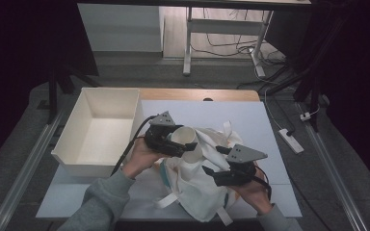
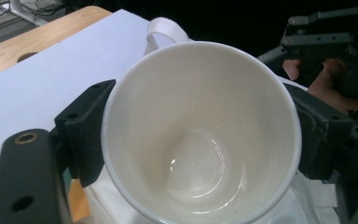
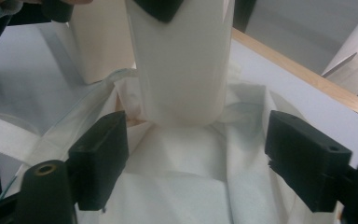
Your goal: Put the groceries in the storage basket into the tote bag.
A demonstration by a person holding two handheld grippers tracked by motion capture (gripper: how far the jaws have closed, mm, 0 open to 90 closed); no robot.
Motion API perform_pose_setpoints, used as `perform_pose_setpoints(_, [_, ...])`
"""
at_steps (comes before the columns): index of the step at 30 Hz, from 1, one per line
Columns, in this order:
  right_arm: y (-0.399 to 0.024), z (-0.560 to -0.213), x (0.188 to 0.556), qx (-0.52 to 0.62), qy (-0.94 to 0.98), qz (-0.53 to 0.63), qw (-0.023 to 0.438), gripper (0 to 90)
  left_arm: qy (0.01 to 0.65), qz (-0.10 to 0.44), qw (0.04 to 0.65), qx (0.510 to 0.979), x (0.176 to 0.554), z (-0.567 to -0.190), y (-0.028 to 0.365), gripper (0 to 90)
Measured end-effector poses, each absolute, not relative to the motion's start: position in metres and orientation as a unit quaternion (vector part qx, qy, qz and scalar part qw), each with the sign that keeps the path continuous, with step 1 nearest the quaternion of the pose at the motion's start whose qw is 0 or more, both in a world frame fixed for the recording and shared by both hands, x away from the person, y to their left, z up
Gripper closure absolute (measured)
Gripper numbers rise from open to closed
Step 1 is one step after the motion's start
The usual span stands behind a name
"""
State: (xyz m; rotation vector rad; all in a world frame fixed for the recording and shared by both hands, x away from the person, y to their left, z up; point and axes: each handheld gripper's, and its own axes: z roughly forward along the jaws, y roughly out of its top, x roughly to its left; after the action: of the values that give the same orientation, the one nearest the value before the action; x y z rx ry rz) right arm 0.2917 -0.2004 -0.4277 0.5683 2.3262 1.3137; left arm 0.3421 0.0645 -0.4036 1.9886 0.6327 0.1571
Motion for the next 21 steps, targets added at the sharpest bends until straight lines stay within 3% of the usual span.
perform_pose_setpoints(21, [-0.183,-0.434,0.291,0.206,0.844,0.441,0.225,15.5,0.221,0.061,0.477,0.849,0.336,-0.407,0.023,19.4])
